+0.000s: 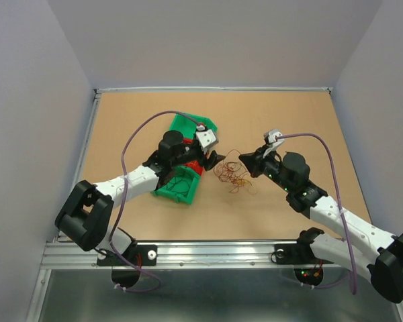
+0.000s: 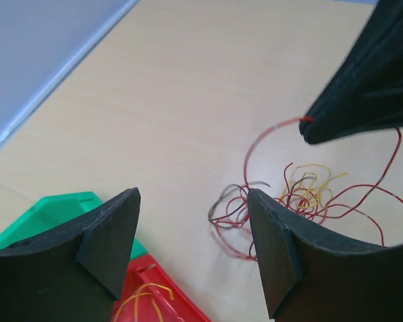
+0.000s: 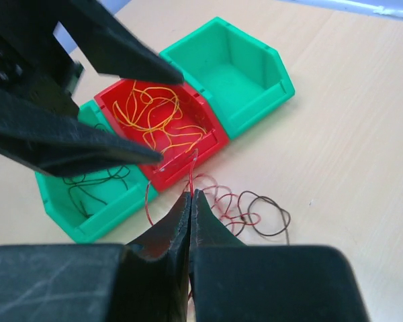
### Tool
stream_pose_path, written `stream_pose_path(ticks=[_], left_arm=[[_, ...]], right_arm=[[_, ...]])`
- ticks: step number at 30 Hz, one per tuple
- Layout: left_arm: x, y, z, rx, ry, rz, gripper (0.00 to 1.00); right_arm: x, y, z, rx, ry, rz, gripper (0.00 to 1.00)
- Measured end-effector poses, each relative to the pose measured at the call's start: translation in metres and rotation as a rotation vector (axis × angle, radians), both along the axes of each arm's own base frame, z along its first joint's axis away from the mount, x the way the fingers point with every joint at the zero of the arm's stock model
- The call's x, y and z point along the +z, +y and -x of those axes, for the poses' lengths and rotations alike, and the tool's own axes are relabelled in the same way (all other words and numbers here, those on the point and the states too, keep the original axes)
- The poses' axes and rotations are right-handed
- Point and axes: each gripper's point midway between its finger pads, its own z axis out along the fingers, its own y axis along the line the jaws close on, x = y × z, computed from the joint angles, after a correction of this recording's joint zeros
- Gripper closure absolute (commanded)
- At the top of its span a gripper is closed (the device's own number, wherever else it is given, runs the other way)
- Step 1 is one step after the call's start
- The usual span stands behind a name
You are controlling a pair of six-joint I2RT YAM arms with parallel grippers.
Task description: Untangle the cables
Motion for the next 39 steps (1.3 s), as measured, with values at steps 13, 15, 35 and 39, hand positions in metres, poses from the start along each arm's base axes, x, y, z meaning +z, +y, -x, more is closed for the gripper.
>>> stream_pose_path(ticks=[13,15,35,39], left_arm=[[-0.025,-0.008,0.040,-0.166,0.048,0.039,0.20],[-0.024,-0.010,0.044,-0.187,0.050,0.044,0.19],[0.043,0.026,0.035,-0.004,-0.102,0.180,0.14],[0.033,0.020,0.040,-0.057,-0.076,0.161,0.15]], right_arm=[[0.008,0.007,0.026,0.119,-0.025,-0.029,0.99],[0.007,0.009,0.028,0.134,-0.023,-0.029,0.99],[-0.009,0.023,0.030,0.213,0.011,-0.007,0.99],[-0.005,0.026,0.032,0.237,-0.005,-0.018,0.99]])
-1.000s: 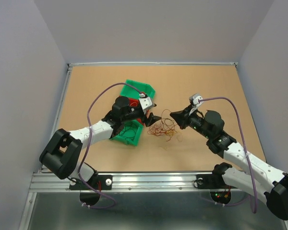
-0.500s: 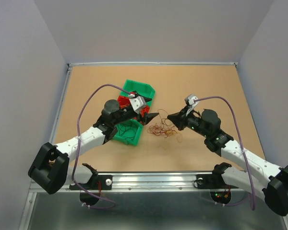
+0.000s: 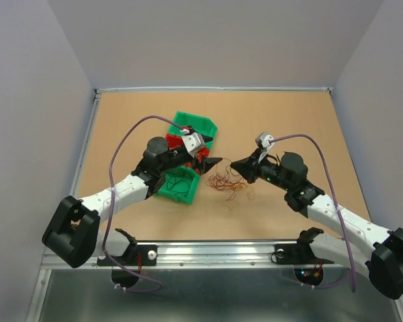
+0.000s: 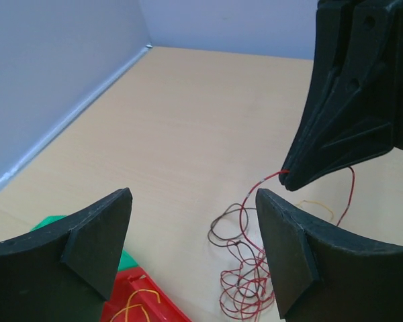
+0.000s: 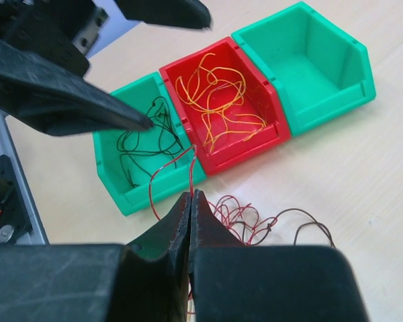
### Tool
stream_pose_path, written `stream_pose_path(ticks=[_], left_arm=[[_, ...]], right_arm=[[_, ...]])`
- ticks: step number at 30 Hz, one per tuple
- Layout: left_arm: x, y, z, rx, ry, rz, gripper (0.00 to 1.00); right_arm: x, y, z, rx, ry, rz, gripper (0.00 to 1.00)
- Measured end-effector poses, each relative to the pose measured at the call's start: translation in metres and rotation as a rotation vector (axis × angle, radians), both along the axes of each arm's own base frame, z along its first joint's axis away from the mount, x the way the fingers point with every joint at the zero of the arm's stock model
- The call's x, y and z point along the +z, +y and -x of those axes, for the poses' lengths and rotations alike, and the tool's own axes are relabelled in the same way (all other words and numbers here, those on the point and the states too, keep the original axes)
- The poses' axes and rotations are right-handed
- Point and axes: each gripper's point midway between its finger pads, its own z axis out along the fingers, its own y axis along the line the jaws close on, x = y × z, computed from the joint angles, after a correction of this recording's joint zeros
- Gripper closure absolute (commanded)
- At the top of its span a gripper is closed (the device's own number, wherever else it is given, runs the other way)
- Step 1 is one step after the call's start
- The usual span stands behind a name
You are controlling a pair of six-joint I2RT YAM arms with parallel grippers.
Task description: Untangle the cables
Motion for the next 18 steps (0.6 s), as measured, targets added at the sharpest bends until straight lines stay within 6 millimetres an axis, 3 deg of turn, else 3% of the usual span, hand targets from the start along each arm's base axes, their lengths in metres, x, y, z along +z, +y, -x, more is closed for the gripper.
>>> stream_pose_path(ticks=[4,6,10,15,16,18], left_arm=[[-0.022,-0.016,0.005,-0.088,0.052,-0.057,0.19],[-0.032,-0.023,0.009,-0.121,0.076,-0.085,0.28],[-0.047,-0.037,0.015,-0.182,0.112,-0.130,1.00],[-0.051,-0.046,0.012,-0.177,0.138,-0.171,1.00],[-0.050,-0.045,0.009,-0.157,0.137,-0.170,1.00],[-0.047,-0.042,0.005,-0.119,0.145,-0.167,1.00]], right_arm=[[-0.001,0.006,0.004,0.047,0.002,-0.004,0.99],[-0.002,0.009,0.007,0.071,0.003,-0.007,0.99],[-0.004,0.015,0.011,0.118,0.004,-0.011,0.98],[-0.007,0.017,0.009,0.124,0.004,-0.006,0.81],[-0.009,0.018,0.008,0.124,0.001,-0.001,0.69],[-0.012,0.018,0.005,0.121,-0.010,0.013,0.65]])
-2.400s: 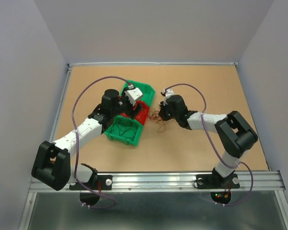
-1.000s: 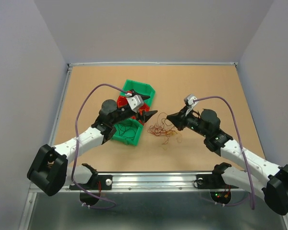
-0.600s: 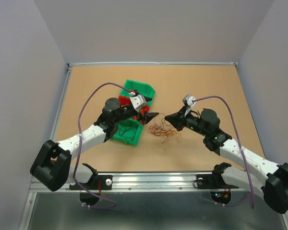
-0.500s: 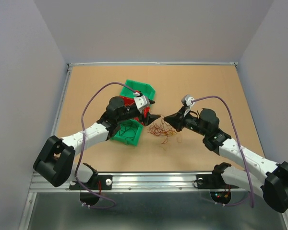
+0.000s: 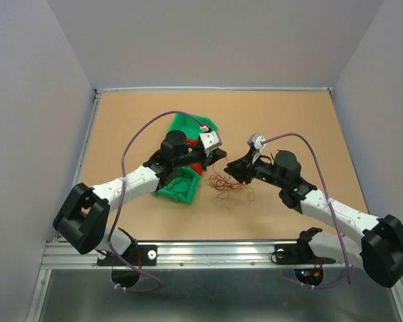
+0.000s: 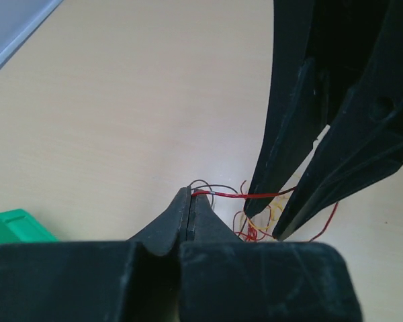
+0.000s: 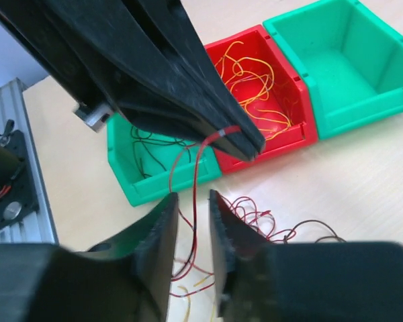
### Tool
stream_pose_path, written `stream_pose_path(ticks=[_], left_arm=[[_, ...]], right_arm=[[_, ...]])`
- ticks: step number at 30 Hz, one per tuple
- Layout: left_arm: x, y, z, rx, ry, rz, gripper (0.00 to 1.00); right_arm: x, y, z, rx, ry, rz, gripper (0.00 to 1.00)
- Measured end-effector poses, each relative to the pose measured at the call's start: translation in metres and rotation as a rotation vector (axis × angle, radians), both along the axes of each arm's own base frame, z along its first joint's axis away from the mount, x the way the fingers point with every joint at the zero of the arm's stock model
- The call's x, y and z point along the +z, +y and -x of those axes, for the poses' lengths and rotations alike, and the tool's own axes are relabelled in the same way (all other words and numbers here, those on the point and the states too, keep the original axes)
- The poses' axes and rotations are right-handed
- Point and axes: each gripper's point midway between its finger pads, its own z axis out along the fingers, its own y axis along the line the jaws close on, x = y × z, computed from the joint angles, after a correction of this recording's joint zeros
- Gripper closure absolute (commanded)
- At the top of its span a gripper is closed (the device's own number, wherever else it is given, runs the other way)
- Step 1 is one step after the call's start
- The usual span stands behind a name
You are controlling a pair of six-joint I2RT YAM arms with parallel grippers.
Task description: Untangle the cables
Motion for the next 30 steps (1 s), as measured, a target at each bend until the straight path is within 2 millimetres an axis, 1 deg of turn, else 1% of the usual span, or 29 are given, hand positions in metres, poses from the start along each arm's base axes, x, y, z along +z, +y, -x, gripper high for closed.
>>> stream_pose_path(ticks=[1,2,4,6,8,9,10,11,12,13,14,15,16,17,19,20,22,24,25,26,27,28,30], left_arm=[[0.004,0.002,-0.002,0.021,0.000,0.006,1.00],[0.009,0.004,-0.003,0.038,0.000,0.011,1.00],[0.027,0.006,-0.010,0.081,0.000,0.028,1.00],[0.048,0.004,-0.016,0.102,-0.012,0.052,1.00],[0.083,0.001,-0.022,0.118,-0.033,0.099,1.00],[0.096,0.000,-0.024,0.120,-0.042,0.118,1.00],[0.118,-0.002,-0.025,0.120,-0.053,0.149,1.00],[0.133,-0.003,-0.025,0.120,-0.059,0.165,1.00],[0.159,-0.004,-0.027,0.123,-0.070,0.191,1.00],[0.185,-0.005,-0.029,0.128,-0.091,0.221,1.00],[0.209,-0.006,-0.031,0.131,-0.108,0.243,1.00],[0.247,-0.004,-0.036,0.155,-0.147,0.289,1.00],[0.293,0.001,-0.040,0.193,-0.199,0.350,1.00],[0.323,0.006,-0.041,0.215,-0.236,0.396,1.00],[0.391,0.027,-0.041,0.301,-0.300,0.492,1.00],[0.427,0.039,-0.039,0.339,-0.344,0.555,1.00],[0.477,0.066,-0.032,0.415,-0.406,0.657,1.00],[0.503,0.089,-0.024,0.477,-0.439,0.721,1.00],[0.510,0.101,-0.023,0.515,-0.449,0.742,1.00],[0.513,0.109,-0.022,0.544,-0.453,0.754,1.00],[0.514,0.113,-0.022,0.560,-0.455,0.760,1.00],[0.513,0.118,-0.027,0.593,-0.456,0.761,1.00],[0.503,0.119,-0.040,0.633,-0.448,0.741,1.00]], right_arm=[[-0.001,0.000,-0.001,-0.004,-0.001,0.001,0.54],[-0.004,0.001,-0.006,-0.012,-0.009,0.010,0.48],[-0.010,0.002,-0.012,-0.023,-0.019,0.021,0.43],[-0.018,0.004,-0.017,-0.027,-0.016,0.038,0.41],[-0.029,0.007,-0.024,-0.028,-0.012,0.053,0.39],[-0.043,0.009,-0.028,-0.032,0.008,0.075,0.39],[-0.054,0.011,-0.031,-0.031,0.030,0.094,0.44],[-0.070,0.014,-0.038,-0.033,0.063,0.123,0.46],[-0.080,0.016,-0.043,-0.040,0.082,0.142,0.49],[-0.091,0.018,-0.050,-0.050,0.103,0.162,0.60],[-0.100,0.020,-0.056,-0.059,0.122,0.179,0.66],[-0.110,0.022,-0.063,-0.077,0.144,0.195,0.74],[-0.121,0.021,-0.072,-0.106,0.163,0.214,0.90],[-0.123,0.020,-0.074,-0.119,0.171,0.217,0.94],[-0.128,0.010,-0.085,-0.180,0.199,0.219,0.96],[-0.128,0.000,-0.093,-0.227,0.214,0.212,0.96],[-0.126,-0.020,-0.109,-0.335,0.236,0.193,0.99],[-0.117,-0.043,-0.125,-0.453,0.242,0.170,0.99],[-0.107,-0.060,-0.132,-0.532,0.228,0.146,0.99],[-0.102,-0.066,-0.135,-0.567,0.222,0.135,0.98],[-0.090,-0.080,-0.138,-0.629,0.200,0.110,0.97],[-0.085,-0.085,-0.137,-0.657,0.189,0.101,0.96],[-0.072,-0.095,-0.136,-0.715,0.164,0.076,0.88]])
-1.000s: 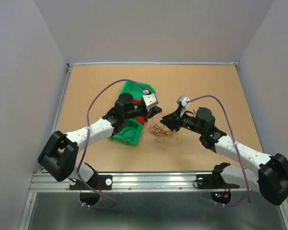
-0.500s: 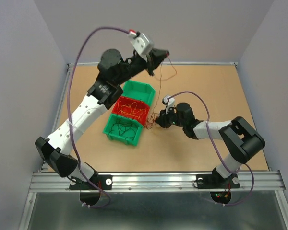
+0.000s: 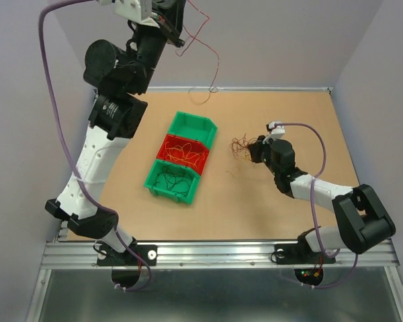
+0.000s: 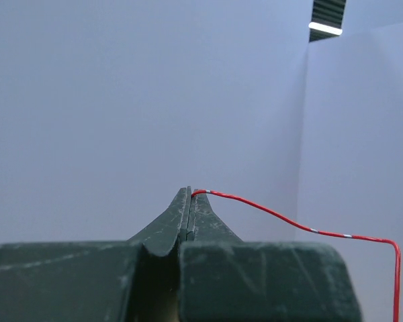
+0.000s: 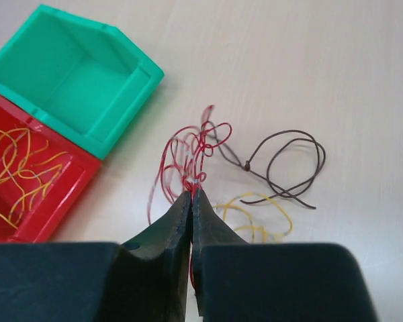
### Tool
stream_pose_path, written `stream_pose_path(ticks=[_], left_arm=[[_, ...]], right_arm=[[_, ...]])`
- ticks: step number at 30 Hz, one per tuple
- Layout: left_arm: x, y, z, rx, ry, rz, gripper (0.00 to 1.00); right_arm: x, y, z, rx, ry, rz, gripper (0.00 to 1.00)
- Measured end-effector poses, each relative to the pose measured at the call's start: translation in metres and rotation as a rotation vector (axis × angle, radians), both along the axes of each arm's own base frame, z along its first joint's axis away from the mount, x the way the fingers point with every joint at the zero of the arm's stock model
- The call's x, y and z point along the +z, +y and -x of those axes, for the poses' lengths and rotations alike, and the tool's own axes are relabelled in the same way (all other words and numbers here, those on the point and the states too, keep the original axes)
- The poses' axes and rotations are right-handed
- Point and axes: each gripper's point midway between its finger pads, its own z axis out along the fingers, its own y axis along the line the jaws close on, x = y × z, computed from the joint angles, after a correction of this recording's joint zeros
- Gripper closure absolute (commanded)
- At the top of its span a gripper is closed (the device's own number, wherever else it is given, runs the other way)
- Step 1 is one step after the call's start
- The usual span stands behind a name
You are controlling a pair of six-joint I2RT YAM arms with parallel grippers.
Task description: Untangle the cables
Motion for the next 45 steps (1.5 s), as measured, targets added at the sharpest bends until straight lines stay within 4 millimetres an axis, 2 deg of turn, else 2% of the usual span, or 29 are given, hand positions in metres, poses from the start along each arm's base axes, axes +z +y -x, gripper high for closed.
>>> stream_pose_path(ticks=[1,3,4,5,6,8,9,10,11,12,15,16,18,24,29,32,39,42,45], left_arm=[[-0.007,-0.002,-0.008,0.009,0.015,-0.010,1.00],[-0.030,-0.004,-0.038,0.042,0.067,-0.041,1.00],[-0.048,-0.007,-0.057,0.045,0.100,-0.070,1.00],[-0.059,-0.008,-0.068,0.049,0.121,-0.088,1.00],[-0.076,-0.010,-0.083,0.050,0.151,-0.113,1.00],[-0.129,-0.015,-0.121,0.055,0.252,-0.181,1.00],[-0.150,-0.018,-0.131,0.051,0.284,-0.204,1.00],[-0.189,-0.018,-0.147,0.055,0.351,-0.245,1.00],[-0.209,-0.019,-0.152,0.055,0.386,-0.268,1.00],[-0.239,-0.020,-0.160,0.057,0.422,-0.295,1.00],[-0.307,-0.024,-0.170,0.052,0.503,-0.363,1.00],[-0.336,-0.024,-0.171,0.048,0.542,-0.394,1.00],[-0.361,-0.023,-0.172,0.035,0.567,-0.420,1.00],[-0.375,-0.014,-0.176,0.029,0.523,-0.410,1.00],[-0.414,-0.002,-0.168,0.037,0.561,-0.443,1.00],[-0.430,0.002,-0.167,0.046,0.579,-0.470,1.00],[-0.439,0.014,-0.170,0.098,0.536,-0.588,1.00],[-0.446,0.027,-0.179,0.187,0.534,-0.646,1.00],[-0.464,0.045,-0.197,0.313,0.581,-0.691,1.00]], right_arm=[[0.005,-0.004,0.001,-0.022,-0.012,-0.006,0.84],[0.008,-0.014,0.002,-0.071,-0.024,-0.007,0.69],[0.010,-0.020,0.004,-0.104,-0.029,-0.008,0.53],[0.010,-0.024,0.004,-0.124,-0.032,-0.007,0.47],[0.011,-0.028,0.005,-0.145,-0.033,-0.012,0.43],[0.015,-0.037,0.009,-0.183,-0.045,-0.013,0.36],[0.017,-0.039,0.010,-0.193,-0.052,-0.017,0.36],[0.022,-0.043,0.014,-0.208,-0.067,-0.023,0.35],[0.025,-0.045,0.015,-0.213,-0.076,-0.028,0.34],[0.028,-0.047,0.018,-0.219,-0.088,-0.033,0.34],[0.035,-0.052,0.023,-0.233,-0.110,-0.043,0.34],[0.037,-0.054,0.023,-0.239,-0.116,-0.045,0.33],[0.040,-0.056,0.024,-0.252,-0.124,-0.047,0.33],[0.040,-0.059,0.026,-0.263,-0.128,-0.046,0.33],[0.044,-0.059,0.026,-0.260,-0.136,-0.052,0.32],[0.044,-0.057,0.027,-0.250,-0.136,-0.054,0.32],[0.044,-0.051,0.028,-0.217,-0.133,-0.059,0.32],[0.044,-0.049,0.028,-0.203,-0.132,-0.059,0.32],[0.044,-0.046,0.029,-0.187,-0.131,-0.063,0.32]])
